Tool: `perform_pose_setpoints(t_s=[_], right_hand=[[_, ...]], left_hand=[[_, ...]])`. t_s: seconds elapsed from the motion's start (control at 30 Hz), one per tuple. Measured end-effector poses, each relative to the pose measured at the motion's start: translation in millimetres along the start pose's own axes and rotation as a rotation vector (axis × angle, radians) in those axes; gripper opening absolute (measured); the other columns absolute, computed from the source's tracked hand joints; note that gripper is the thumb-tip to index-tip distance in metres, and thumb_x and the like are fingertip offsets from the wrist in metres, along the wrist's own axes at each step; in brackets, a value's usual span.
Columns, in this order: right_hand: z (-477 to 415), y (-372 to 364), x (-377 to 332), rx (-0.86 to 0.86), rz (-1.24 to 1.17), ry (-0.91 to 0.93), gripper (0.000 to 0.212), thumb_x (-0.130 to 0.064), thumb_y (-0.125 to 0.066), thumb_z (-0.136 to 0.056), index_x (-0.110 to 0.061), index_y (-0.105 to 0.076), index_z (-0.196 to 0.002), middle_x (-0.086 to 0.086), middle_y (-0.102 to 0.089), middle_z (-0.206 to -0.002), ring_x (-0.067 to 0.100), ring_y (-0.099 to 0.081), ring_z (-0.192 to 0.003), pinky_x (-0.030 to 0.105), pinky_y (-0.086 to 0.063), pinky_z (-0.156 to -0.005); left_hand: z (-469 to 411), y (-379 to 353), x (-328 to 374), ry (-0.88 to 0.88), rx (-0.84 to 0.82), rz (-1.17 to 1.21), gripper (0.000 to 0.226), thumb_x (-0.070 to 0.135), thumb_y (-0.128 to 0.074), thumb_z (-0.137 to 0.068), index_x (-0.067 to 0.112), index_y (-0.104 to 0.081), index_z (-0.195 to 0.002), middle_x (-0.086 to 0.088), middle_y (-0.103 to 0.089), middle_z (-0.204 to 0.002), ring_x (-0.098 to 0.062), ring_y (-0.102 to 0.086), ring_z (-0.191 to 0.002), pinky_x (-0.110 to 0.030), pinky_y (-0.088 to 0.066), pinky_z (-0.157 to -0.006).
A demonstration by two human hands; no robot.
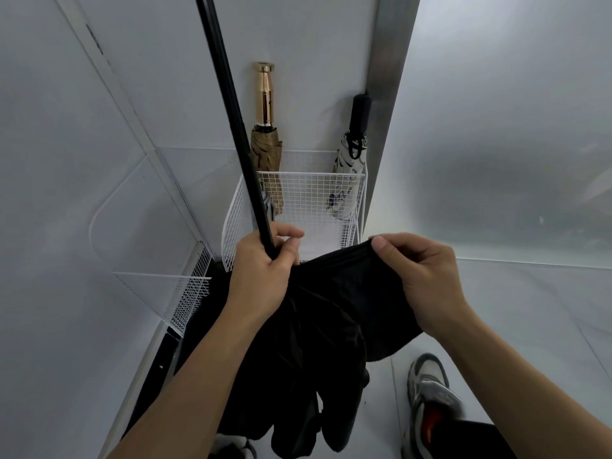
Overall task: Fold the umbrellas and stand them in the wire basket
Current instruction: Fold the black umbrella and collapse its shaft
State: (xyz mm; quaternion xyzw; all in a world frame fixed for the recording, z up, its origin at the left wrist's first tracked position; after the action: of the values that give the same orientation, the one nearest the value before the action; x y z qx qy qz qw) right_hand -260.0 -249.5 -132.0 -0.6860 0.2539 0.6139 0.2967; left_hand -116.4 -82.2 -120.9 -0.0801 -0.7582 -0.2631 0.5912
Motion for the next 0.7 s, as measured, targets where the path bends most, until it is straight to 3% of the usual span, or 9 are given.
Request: perform_pose_setpoints(t_s=[0.1, 0.2, 0.3, 0.4, 0.47, 0.57, 0.63, 0.7], right_hand=[[-4, 3, 2, -0.028, -0.052, -0.041, 0.021, -0.028, -0.07, -0.08, -0.016, -0.074, -0.097, 0.007, -0.076, -0.088, 0.015, -0.067, -0.073, 0.023, -0.051, -0.06], [1, -4, 9, -0.096, 0.184, -0.045, 0.043, -0.04, -0.076, -0.074, -0.023, -0.069, -0.113, 0.001, -0.075, -0.098, 0.011, -0.07, -0.088, 0.026, -0.055, -0.076], [14, -1, -13, 0.059, 0.482, 0.275, 0.015, -0.037, -0.076, -0.081, -0.025, -0.071, -0.089, -0.01, -0.07, -0.083, 0.01, -0.066, -0.083, 0.024, -0.05, -0.071], [29, -20, -25, -0.077, 0.476, 0.469, 0.013, -0.038, -0.07, -0.084, -0.028, -0.068, -0.076, -0.011, -0.064, -0.073, 0.011, -0.06, -0.069, 0.017, -0.042, -0.06], [37, -37, -17, -0.244, 0.571, 0.494, 0.018, -0.044, -0.07, -0.083, -0.027, -0.074, -0.09, -0.012, -0.066, -0.089, 0.008, -0.063, -0.079, 0.015, -0.043, -0.063], [44, -52, 11, -0.403, 0.969, 0.501, 0.033, -0.056, -0.065, -0.081, -0.038, -0.071, -0.109, -0.013, -0.057, -0.121, 0.008, -0.057, -0.107, 0.024, -0.049, -0.074], [40, -53, 23, -0.423, 1.105, 0.445, 0.027, -0.054, -0.066, -0.082, -0.039, -0.071, -0.105, -0.013, -0.056, -0.124, 0.01, -0.055, -0.111, 0.029, -0.049, -0.074], [33, -47, 24, -0.428, 1.028, 0.34, 0.015, -0.049, -0.069, -0.084, -0.037, -0.074, -0.093, -0.017, -0.06, -0.111, 0.001, -0.056, -0.098, 0.026, -0.047, -0.074]], left_hand=[[-1, 1, -4, 0.023, 0.016, -0.006, 0.014, 0.009, -0.058, -0.096, 0.018, -0.068, -0.092, 0.002, -0.061, -0.061, -0.012, -0.059, -0.059, -0.014, -0.048, -0.059], [0, 6, -8, 0.044, 0.08, -0.021, 0.012, 0.01, -0.058, -0.096, 0.015, -0.069, -0.095, 0.004, -0.06, -0.062, -0.001, -0.057, -0.056, -0.009, -0.045, -0.056], [-2, 14, -10, 0.058, 0.171, -0.015, 0.013, 0.009, -0.057, -0.096, 0.016, -0.068, -0.093, 0.0, -0.062, -0.068, -0.002, -0.058, -0.058, -0.009, -0.045, -0.055], [-3, 20, -8, 0.05, 0.25, -0.032, 0.015, 0.008, -0.057, -0.097, 0.019, -0.066, -0.091, -0.002, -0.063, -0.072, -0.007, -0.061, -0.061, -0.009, -0.046, -0.056], [-3, 22, -8, 0.047, 0.278, -0.058, 0.014, 0.009, -0.057, -0.097, 0.018, -0.067, -0.092, 0.001, -0.062, -0.07, -0.002, -0.059, -0.06, -0.008, -0.044, -0.057], [-3, 22, -9, 0.05, 0.284, -0.068, 0.013, 0.009, -0.057, -0.096, 0.018, -0.066, -0.092, 0.003, -0.061, -0.068, 0.002, -0.058, -0.059, -0.007, -0.043, -0.057], [-2, 20, -10, 0.052, 0.263, -0.07, 0.014, 0.009, -0.057, -0.096, 0.018, -0.066, -0.091, 0.002, -0.062, -0.069, 0.0, -0.059, -0.06, -0.007, -0.044, -0.057], [-2, 18, -11, 0.057, 0.241, -0.075, 0.013, 0.008, -0.057, -0.096, 0.016, -0.067, -0.092, 0.001, -0.062, -0.07, -0.001, -0.06, -0.061, -0.007, -0.044, -0.057]])
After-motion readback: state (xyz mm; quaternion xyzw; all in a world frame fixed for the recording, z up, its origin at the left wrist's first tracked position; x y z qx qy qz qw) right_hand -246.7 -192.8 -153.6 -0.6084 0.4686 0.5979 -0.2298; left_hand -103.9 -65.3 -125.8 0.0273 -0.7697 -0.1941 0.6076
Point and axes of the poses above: each hand's wrist, its own z-axis away from the middle knuckle, its own y-axis out of the back of the hand, x = y × z, the point moved 7 cm from there along -z, towards the middle knuckle
